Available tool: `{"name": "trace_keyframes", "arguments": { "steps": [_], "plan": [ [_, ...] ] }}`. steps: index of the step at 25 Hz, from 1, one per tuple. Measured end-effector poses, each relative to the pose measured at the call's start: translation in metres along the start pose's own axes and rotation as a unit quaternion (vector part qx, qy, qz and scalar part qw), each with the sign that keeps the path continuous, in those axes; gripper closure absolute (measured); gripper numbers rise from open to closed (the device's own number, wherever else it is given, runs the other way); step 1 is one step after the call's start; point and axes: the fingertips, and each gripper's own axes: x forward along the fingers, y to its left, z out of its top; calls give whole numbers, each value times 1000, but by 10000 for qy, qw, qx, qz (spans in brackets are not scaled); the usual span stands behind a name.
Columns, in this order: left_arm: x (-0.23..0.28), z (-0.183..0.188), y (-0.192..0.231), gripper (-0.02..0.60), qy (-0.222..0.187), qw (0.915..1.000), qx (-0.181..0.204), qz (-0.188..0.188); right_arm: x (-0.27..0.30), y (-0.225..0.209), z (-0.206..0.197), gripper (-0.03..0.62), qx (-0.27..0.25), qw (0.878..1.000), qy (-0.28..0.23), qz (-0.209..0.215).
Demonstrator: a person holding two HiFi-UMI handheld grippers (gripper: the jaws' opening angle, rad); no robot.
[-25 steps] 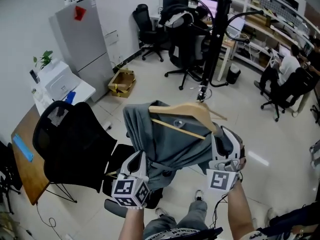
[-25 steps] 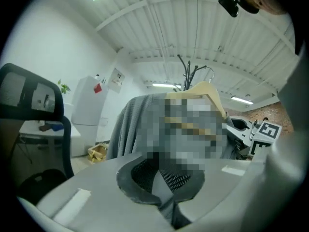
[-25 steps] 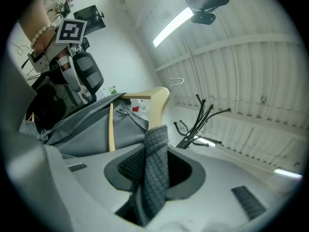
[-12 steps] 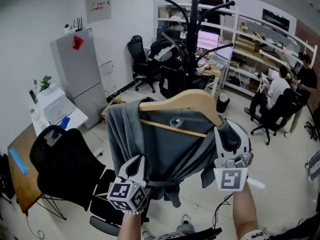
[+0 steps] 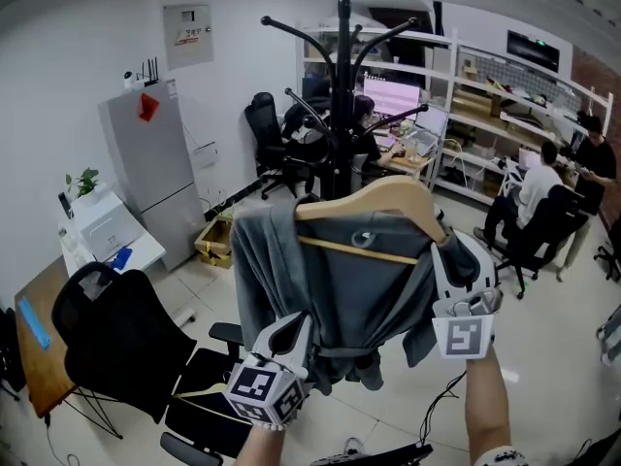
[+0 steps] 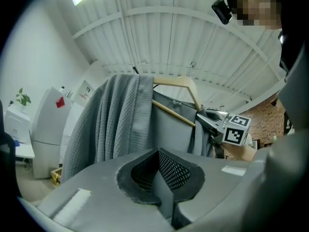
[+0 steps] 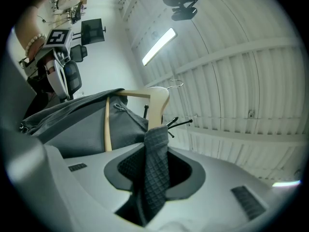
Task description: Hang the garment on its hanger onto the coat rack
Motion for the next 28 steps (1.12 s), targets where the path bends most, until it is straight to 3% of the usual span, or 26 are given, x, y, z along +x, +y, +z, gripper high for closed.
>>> {"name": "trace_keyframes", "arguments": {
  "steps": [7, 14, 28],
  "plan": [
    [47, -22, -25, 594, 179, 9998, 65, -3, -10, -2, -79, 471, 170, 9998, 55, 93],
    [83, -45, -30, 594, 386, 9992, 45, 134, 5, 33, -142, 471, 252, 9986, 167, 425],
    [109, -77, -1, 594, 517, 9953, -7, 821, 73, 91, -227, 471, 741, 9917, -49, 1052]
  ]
}}
